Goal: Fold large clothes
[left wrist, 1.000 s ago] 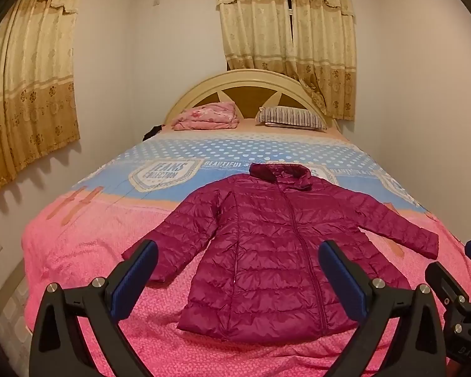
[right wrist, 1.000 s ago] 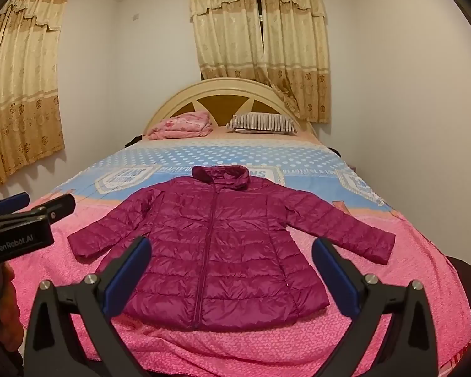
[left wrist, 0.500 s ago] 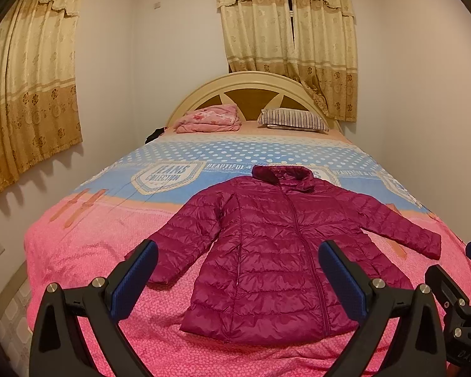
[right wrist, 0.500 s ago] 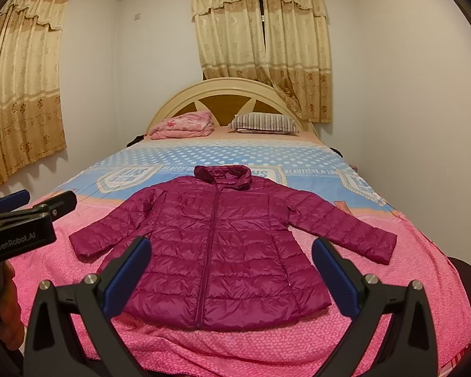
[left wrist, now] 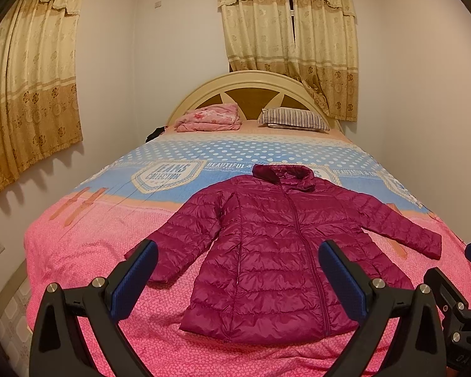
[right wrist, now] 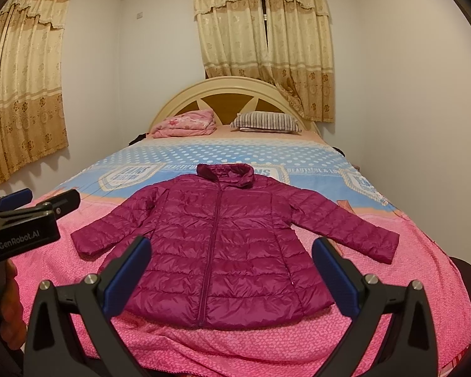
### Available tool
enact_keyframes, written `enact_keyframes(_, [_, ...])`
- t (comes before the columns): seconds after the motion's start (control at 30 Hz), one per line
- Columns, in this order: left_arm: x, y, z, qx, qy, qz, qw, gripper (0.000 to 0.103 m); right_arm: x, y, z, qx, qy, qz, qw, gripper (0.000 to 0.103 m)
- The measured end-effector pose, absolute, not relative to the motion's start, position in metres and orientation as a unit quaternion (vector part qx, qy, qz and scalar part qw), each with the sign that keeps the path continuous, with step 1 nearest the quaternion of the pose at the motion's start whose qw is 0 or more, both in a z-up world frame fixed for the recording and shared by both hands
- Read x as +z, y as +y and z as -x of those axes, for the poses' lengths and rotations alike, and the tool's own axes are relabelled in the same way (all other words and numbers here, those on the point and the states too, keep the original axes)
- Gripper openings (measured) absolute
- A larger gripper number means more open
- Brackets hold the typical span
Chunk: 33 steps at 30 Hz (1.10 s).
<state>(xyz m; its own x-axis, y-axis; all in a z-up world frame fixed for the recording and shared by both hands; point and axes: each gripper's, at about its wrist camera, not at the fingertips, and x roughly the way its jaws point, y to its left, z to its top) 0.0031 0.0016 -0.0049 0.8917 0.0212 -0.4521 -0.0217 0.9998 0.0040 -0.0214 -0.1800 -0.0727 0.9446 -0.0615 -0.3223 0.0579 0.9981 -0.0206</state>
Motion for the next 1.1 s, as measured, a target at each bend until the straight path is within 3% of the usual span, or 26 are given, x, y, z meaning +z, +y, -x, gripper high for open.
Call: enact_keyframes(1.1, [-0.0085,0.0027,-0.0051,0.012,0.239,0.005,0.971,0.102,-0.0734,-0.1777,0.0212,-0.024,0.167,0.005,0.986,0.103])
